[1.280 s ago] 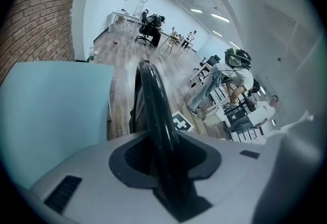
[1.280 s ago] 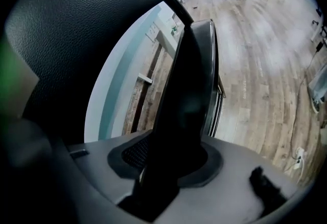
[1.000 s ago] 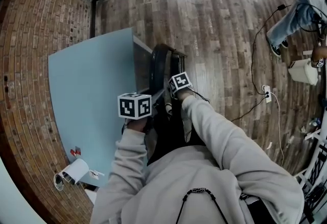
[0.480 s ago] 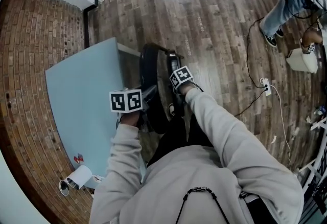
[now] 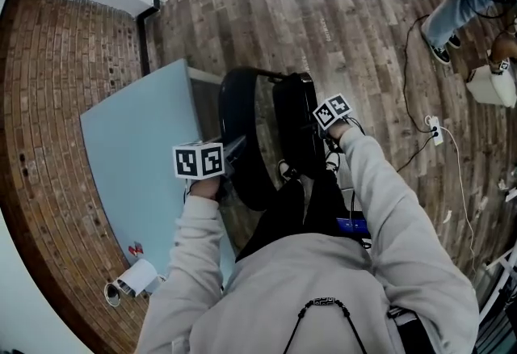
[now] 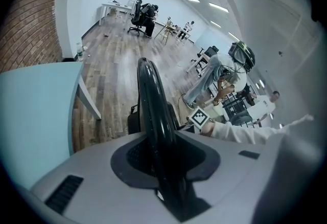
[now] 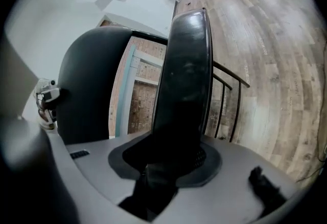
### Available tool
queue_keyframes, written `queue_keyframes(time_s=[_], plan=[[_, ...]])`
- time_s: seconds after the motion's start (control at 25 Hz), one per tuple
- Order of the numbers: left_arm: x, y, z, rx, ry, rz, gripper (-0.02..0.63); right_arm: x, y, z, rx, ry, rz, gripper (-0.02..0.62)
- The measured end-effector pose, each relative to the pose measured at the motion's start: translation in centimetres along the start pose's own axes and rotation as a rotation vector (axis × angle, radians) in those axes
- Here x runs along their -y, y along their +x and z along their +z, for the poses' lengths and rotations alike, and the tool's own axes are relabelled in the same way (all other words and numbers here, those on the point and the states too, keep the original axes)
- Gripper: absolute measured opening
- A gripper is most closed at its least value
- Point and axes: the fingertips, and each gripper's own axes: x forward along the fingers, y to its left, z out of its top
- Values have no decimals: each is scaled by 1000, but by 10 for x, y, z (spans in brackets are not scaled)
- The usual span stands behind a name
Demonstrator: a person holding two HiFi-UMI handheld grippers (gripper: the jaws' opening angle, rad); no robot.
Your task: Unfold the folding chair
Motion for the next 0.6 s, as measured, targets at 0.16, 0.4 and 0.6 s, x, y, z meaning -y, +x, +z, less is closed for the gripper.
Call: queue_keyframes(time_s=[0.16,0.4,0.6], plan=[[-9,9,-8,-16,-6,33,100,27,-16,-10,62,-71,141,140],[-18,23,-10,-59,-20,11,87,64,-44,-23,145,-77,252,140],[-18,39,-14,-89,-40,-5,83,106,-63,-41,194,-59,331,140]])
